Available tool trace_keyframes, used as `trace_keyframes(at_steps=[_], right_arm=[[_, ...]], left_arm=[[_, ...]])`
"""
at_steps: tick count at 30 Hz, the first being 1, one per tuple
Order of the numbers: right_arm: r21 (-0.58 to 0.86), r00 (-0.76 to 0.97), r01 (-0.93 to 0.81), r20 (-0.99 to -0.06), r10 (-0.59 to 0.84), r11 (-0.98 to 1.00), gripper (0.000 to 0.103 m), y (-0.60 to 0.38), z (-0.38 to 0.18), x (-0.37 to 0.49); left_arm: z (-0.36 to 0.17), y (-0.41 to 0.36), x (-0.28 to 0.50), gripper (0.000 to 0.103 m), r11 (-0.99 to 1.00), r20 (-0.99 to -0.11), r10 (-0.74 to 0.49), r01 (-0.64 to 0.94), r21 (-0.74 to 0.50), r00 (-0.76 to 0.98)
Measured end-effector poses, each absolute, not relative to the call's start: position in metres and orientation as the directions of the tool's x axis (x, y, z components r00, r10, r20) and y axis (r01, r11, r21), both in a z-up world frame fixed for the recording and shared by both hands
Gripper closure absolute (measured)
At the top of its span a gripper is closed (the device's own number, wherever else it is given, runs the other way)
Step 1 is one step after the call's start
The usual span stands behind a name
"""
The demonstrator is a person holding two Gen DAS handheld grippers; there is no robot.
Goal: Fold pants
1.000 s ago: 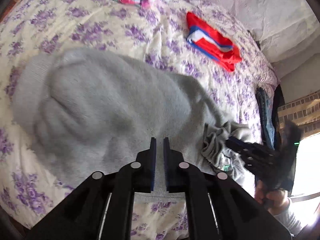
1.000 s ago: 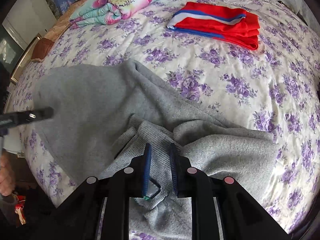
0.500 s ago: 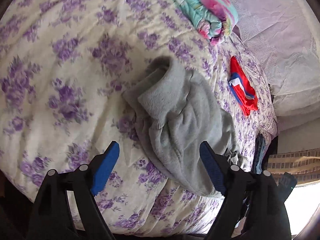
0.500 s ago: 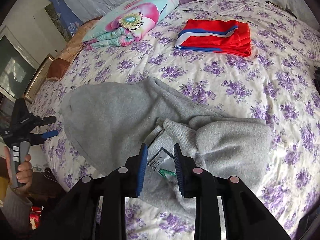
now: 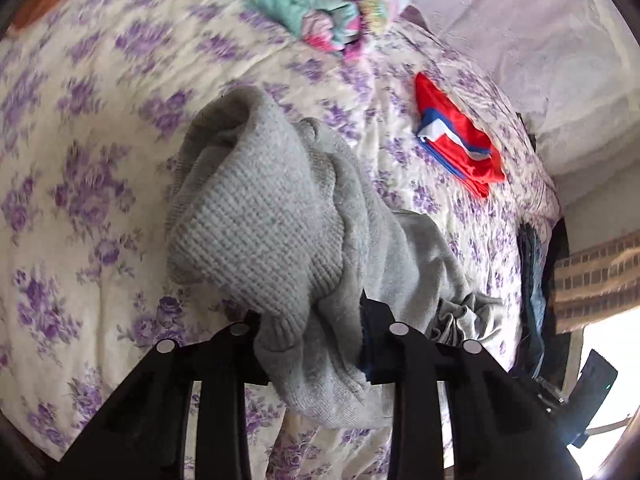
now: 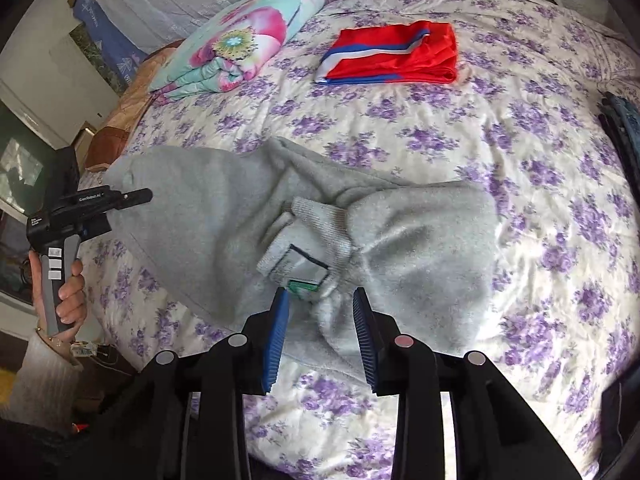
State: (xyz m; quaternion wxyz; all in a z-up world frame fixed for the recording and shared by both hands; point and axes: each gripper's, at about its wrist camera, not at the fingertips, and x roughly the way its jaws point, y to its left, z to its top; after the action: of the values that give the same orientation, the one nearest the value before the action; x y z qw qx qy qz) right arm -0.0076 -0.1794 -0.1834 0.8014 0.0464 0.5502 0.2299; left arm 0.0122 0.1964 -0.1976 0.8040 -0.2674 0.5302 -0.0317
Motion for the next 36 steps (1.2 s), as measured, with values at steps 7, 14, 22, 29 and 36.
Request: trace_keyframes(at_steps=[7,14,22,29,36], right_arm=[[0.421,0.11,-0.507,-0.834,0.541,0.752,0.07,-0.075,-0.221,0.013],[0.225,0.142,-0.539,-0.926,0.351,0.811,0.085,-0.037,-0.278,0.026],[0.197,0.195,-0.478,-0.926,0.322,0.856,0.087,-0.033,-0.24,0.085],[0.217,0.158,-0.404,-0.94,0.301,0.889,0.09,-0.016,-0.275,0.139],[0.248,0.232,-0.417,-0.901,0.367,0.874,0.089,-0.051,-0.226,0.129]], left_arm=[[-0.17,0.158,0.008,0.075,0.913,-0.834,-0.299,-0.115,-0.392,0.464],[-0.171,0.154,0.007,0.075,0.897,-0.817,-0.334,-0.109,-0.429,0.47],[-0.165,0.148,0.0,0.076,0.895,-0.805,-0.343,-0.093,-0.437,0.484],[-0.151,0.125,-0.004,0.079,0.909,-0.801,-0.357,-0.016,-0.415,0.48],[-0.14,0.09,0.001,0.079,0.918,-0.813,-0.383,0.086,-0.386,0.439]])
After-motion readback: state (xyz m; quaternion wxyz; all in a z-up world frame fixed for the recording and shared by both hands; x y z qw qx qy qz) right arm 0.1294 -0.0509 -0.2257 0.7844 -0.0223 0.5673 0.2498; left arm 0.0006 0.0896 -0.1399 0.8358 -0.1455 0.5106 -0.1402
